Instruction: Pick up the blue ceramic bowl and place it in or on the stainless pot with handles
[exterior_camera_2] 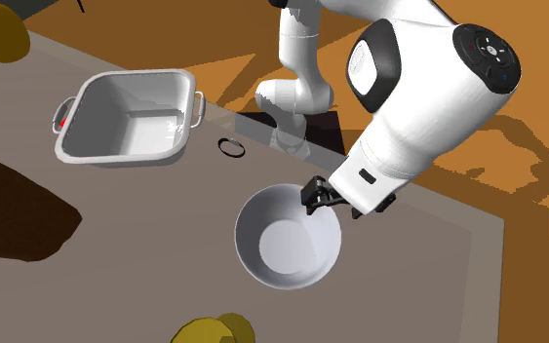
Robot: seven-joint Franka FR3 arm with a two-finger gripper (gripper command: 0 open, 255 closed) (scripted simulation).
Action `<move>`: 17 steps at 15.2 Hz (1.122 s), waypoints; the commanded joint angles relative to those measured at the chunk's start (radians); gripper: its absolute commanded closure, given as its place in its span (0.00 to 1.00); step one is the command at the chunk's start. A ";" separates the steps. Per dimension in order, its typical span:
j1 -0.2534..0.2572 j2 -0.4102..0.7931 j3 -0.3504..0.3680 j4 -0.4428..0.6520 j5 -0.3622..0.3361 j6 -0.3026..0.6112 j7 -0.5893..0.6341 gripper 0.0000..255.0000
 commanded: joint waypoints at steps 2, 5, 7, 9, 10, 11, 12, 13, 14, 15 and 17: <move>0.000 -0.002 -0.001 -0.024 0.000 0.023 0.003 0.00; 0.000 -0.002 -0.001 -0.024 0.000 0.023 0.003 0.00; 0.000 -0.002 -0.001 -0.024 0.000 0.023 0.003 0.00; 0.000 -0.002 -0.001 -0.024 0.000 0.023 0.003 1.00; 0.000 -0.002 -0.001 -0.024 0.000 0.023 0.003 1.00; 0.000 -0.002 -0.001 -0.024 0.000 0.023 0.003 1.00; 0.000 -0.002 -0.001 -0.024 0.000 0.023 0.003 1.00; 0.000 -0.002 -0.001 -0.024 0.000 0.023 0.003 1.00; 0.000 -0.001 -0.001 -0.025 0.000 0.023 0.003 1.00; 0.000 -0.002 -0.001 -0.025 0.000 0.023 0.002 1.00; 0.000 -0.001 0.000 -0.024 0.000 0.023 0.003 1.00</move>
